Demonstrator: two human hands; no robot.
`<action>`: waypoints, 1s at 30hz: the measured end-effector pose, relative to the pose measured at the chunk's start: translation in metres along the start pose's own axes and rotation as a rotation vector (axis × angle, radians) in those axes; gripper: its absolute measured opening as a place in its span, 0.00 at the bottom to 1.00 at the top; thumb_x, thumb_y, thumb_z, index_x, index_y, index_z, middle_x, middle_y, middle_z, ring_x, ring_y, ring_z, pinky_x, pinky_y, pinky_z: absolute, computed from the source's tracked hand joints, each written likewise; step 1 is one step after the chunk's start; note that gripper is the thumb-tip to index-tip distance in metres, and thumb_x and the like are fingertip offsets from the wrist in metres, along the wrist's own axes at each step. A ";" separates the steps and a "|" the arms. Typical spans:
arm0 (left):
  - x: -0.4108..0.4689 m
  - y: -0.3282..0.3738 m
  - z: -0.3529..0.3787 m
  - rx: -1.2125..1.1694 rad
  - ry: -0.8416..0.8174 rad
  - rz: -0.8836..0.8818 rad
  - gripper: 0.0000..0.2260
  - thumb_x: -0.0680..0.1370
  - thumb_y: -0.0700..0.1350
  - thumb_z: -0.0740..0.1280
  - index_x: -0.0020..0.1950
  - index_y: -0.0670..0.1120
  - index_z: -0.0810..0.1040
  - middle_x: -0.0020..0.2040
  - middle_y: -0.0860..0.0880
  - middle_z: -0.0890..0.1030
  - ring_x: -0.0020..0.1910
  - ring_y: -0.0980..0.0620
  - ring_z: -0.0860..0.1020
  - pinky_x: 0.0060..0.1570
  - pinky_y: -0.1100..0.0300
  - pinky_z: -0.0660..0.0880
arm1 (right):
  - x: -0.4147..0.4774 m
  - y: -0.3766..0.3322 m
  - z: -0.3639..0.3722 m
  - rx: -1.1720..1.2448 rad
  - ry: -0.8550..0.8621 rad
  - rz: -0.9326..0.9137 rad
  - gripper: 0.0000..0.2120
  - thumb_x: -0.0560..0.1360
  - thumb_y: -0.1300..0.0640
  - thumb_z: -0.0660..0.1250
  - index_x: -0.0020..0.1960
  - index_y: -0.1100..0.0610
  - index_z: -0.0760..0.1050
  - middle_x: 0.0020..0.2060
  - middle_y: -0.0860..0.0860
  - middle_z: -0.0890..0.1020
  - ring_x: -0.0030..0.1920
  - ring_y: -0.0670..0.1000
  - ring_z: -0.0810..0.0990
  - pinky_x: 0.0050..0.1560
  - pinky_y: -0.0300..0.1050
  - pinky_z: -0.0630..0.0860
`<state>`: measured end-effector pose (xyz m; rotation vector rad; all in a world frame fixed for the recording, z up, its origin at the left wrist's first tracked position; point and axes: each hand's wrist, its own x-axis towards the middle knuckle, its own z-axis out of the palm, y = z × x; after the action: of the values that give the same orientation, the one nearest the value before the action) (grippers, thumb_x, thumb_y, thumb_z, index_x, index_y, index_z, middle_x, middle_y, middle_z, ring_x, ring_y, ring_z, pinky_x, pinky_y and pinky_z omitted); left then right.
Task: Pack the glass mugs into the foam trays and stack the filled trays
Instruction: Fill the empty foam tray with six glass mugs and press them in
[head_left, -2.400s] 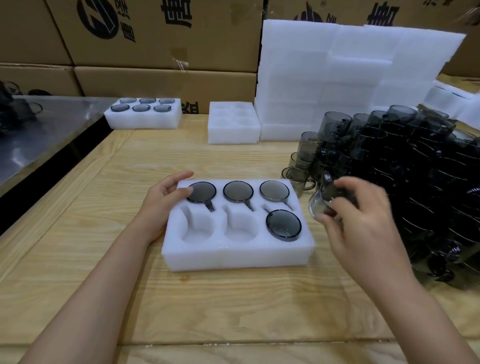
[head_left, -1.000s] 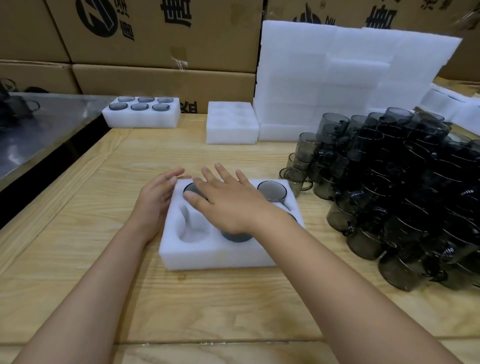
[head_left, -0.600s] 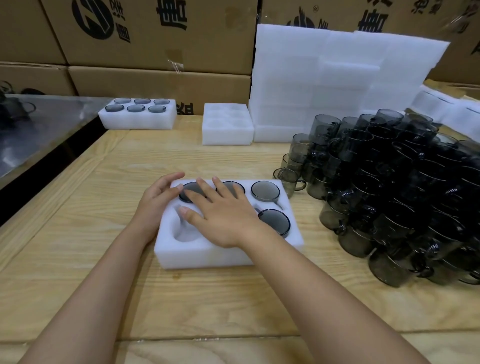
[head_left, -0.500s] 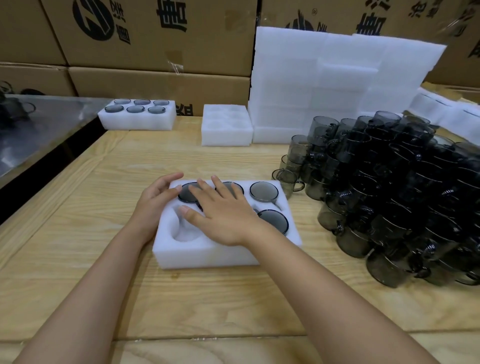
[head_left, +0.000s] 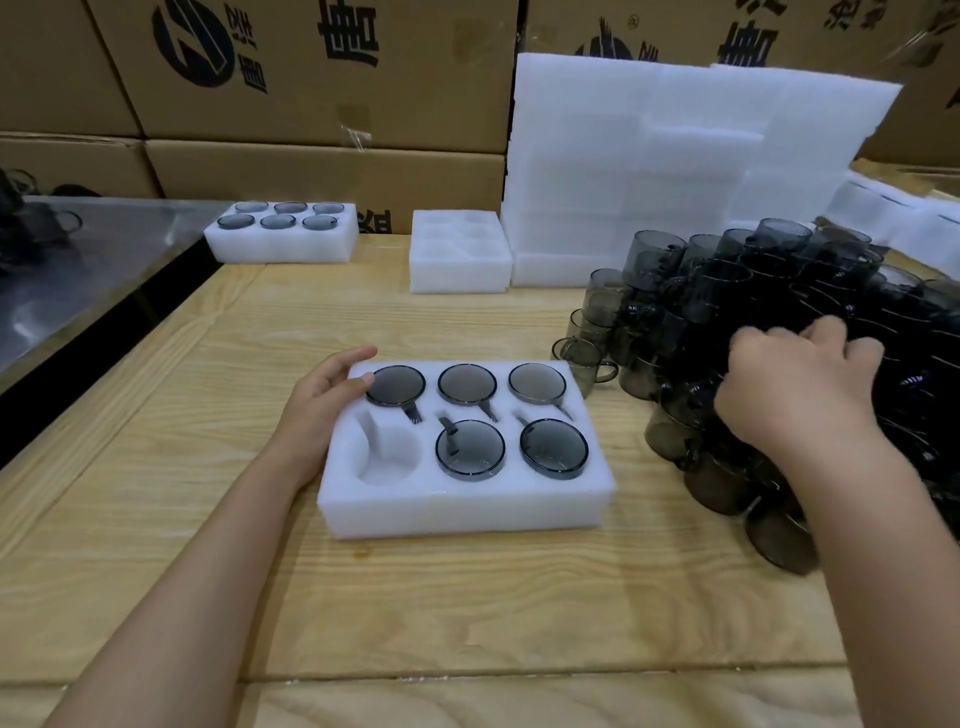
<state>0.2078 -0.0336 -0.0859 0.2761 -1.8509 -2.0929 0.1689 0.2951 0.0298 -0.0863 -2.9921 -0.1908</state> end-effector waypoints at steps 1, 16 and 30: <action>0.000 0.000 0.000 0.001 0.001 0.002 0.14 0.78 0.36 0.62 0.62 0.45 0.77 0.48 0.49 0.80 0.38 0.57 0.82 0.35 0.66 0.77 | 0.002 0.002 0.001 -0.047 -0.055 -0.018 0.04 0.74 0.60 0.60 0.40 0.56 0.69 0.40 0.53 0.73 0.54 0.58 0.65 0.59 0.54 0.59; 0.001 -0.003 -0.003 -0.009 -0.014 -0.006 0.13 0.78 0.37 0.64 0.60 0.48 0.79 0.48 0.50 0.80 0.41 0.54 0.82 0.37 0.63 0.78 | -0.021 -0.034 -0.022 0.684 0.182 -0.366 0.09 0.73 0.47 0.65 0.34 0.45 0.72 0.47 0.47 0.72 0.53 0.51 0.67 0.50 0.45 0.58; 0.000 0.000 -0.001 0.025 -0.019 0.018 0.17 0.75 0.36 0.63 0.64 0.42 0.75 0.43 0.47 0.81 0.42 0.52 0.80 0.41 0.66 0.77 | -0.064 -0.176 0.009 0.907 -0.124 -0.590 0.17 0.74 0.44 0.64 0.41 0.58 0.69 0.33 0.52 0.76 0.38 0.51 0.71 0.38 0.42 0.67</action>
<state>0.2077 -0.0344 -0.0862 0.2461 -1.8842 -2.0691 0.2190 0.1190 -0.0095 0.8867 -2.8044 1.1230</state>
